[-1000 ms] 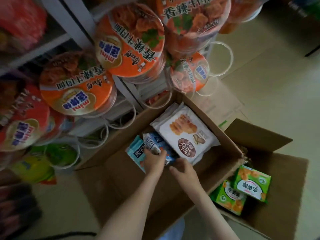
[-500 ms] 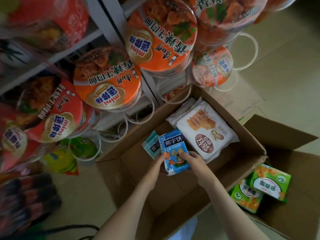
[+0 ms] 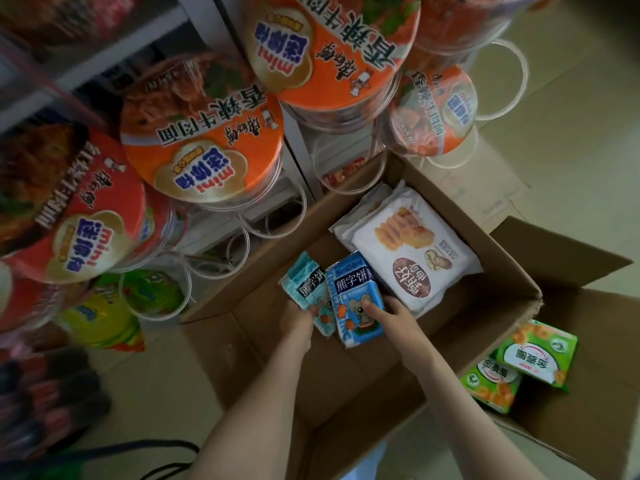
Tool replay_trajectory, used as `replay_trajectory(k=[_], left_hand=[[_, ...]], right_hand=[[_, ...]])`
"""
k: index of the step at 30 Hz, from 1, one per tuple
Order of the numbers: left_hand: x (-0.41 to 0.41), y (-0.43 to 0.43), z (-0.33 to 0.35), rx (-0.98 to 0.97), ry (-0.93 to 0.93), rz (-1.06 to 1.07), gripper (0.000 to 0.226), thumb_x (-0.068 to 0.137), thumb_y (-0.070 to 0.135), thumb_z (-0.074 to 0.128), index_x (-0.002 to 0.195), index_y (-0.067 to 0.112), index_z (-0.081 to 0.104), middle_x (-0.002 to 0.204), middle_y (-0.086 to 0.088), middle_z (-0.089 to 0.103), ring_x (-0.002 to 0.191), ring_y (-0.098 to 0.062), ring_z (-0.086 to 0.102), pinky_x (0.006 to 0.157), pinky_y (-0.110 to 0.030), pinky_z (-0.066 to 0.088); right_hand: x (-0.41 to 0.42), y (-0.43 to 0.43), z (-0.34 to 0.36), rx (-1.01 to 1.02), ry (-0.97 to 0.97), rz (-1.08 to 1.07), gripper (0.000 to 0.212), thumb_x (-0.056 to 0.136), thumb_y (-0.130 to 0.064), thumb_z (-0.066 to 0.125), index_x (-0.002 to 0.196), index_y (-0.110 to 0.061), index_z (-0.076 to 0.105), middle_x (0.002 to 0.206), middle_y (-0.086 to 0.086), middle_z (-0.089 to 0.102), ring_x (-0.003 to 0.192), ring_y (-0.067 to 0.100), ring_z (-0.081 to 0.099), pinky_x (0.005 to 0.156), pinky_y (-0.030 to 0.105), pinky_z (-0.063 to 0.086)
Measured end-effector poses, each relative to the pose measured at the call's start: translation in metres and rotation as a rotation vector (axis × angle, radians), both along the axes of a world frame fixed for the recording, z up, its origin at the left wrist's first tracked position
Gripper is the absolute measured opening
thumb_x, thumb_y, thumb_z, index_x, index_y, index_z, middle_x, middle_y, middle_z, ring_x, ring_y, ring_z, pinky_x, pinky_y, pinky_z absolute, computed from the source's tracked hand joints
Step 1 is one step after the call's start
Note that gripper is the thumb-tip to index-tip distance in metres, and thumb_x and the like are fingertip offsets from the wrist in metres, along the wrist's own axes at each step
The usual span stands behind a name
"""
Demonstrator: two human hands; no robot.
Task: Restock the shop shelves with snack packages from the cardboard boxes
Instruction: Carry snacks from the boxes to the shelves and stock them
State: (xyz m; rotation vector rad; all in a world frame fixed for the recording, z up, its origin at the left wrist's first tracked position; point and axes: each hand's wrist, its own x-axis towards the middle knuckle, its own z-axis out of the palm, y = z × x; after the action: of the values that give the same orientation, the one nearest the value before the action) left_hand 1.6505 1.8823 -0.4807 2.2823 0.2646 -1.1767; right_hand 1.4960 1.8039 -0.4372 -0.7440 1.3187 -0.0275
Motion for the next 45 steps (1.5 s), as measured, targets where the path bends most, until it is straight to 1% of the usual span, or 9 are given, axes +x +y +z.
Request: replay_trajectory(k=[10,16,24,29,33,39,41,43,45], left_hand=[[0.003,0.023,0.052,-0.004,-0.013,0.067,0.017,0.095,0.008,0.053,0.112,0.007,0.051,0.107,-0.011,0.063,0.091,-0.027,0.063,0.071,-0.037,0.051],[-0.009,0.025,0.128,-0.16,-0.011,0.023,0.026,0.089,0.012,0.064,0.102,0.013,0.042,0.104,-0.014,0.064,0.089,-0.027,0.065,0.078,-0.04,0.054],[-0.071,0.012,0.265,-0.535,0.007,-0.151,0.039,0.091,0.013,0.063,0.123,0.017,0.041,0.113,-0.009,0.062,0.082,-0.01,0.064,0.055,-0.017,0.051],[-0.156,-0.009,0.338,-0.761,0.17,-0.375,0.055,0.091,0.007,0.061,0.138,0.025,0.039,0.111,0.003,0.064,0.078,-0.006,0.068,0.058,-0.02,0.054],[-0.246,-0.022,0.388,-0.881,0.399,-0.544,0.063,0.086,0.004,0.064,0.142,0.015,0.038,0.107,-0.007,0.068,0.082,-0.02,0.073,0.061,-0.031,0.057],[-0.412,-0.011,0.448,-0.963,0.641,-0.899,0.058,0.084,0.009,0.068,0.137,0.01,0.045,0.111,-0.015,0.069,0.095,-0.034,0.07,0.082,-0.049,0.056],[-0.462,0.003,0.465,-0.971,0.697,-1.011,0.054,0.085,0.008,0.066,0.135,0.011,0.047,0.109,-0.014,0.07,0.089,-0.03,0.071,0.072,-0.041,0.058],[-0.503,0.019,0.484,-0.983,0.755,-1.099,0.049,0.085,0.007,0.065,0.132,0.012,0.05,0.103,-0.012,0.071,0.078,-0.021,0.073,0.057,-0.029,0.056],[-0.536,0.035,0.498,-0.991,0.817,-1.174,0.048,0.085,0.009,0.065,0.13,0.011,0.051,0.102,-0.014,0.071,0.076,-0.02,0.072,0.057,-0.027,0.056]], right_hand=[[-0.02,0.006,0.064,0.005,-0.06,-0.019,0.042,0.085,-0.038,0.068,0.12,-0.019,0.054,0.101,-0.002,0.071,0.082,0.009,0.071,0.059,0.015,0.051],[-0.048,0.01,0.136,-0.031,-0.149,-0.111,0.035,0.085,-0.032,0.069,0.116,-0.017,0.059,0.099,0.002,0.074,0.088,0.017,0.072,0.085,0.034,0.057],[-0.137,0.026,0.246,-0.24,-0.216,-0.349,0.028,0.088,-0.027,0.063,0.112,-0.012,0.061,0.094,0.002,0.075,0.087,0.018,0.072,0.079,0.031,0.055],[-0.22,0.056,0.321,-0.4,-0.222,-0.514,0.039,0.084,-0.034,0.064,0.115,-0.012,0.059,0.104,0.009,0.073,0.098,0.027,0.069,0.087,0.045,0.053],[-0.294,0.091,0.38,-0.551,-0.245,-0.736,0.025,0.089,-0.02,0.059,0.11,-0.005,0.06,0.091,0.007,0.075,0.076,0.018,0.072,0.064,0.026,0.057],[-0.423,0.177,0.452,-0.756,-0.171,-1.202,0.018,0.091,-0.018,0.059,0.107,-0.013,0.063,0.092,0.004,0.075,0.081,0.019,0.069,0.069,0.03,0.054],[-0.456,0.206,0.467,-0.81,-0.118,-1.289,0.034,0.086,-0.023,0.062,0.119,-0.011,0.062,0.107,0.009,0.072,0.087,0.021,0.067,0.061,0.025,0.051],[-0.484,0.234,0.482,-0.879,-0.07,-1.35,0.022,0.086,-0.025,0.063,0.105,-0.019,0.07,0.105,0.008,0.072,0.088,0.022,0.067,0.062,0.026,0.052],[-0.505,0.259,0.494,-0.922,-0.019,-1.403,0.017,0.085,-0.03,0.066,0.099,-0.022,0.07,0.106,0.008,0.072,0.092,0.024,0.067,0.063,0.026,0.053]])
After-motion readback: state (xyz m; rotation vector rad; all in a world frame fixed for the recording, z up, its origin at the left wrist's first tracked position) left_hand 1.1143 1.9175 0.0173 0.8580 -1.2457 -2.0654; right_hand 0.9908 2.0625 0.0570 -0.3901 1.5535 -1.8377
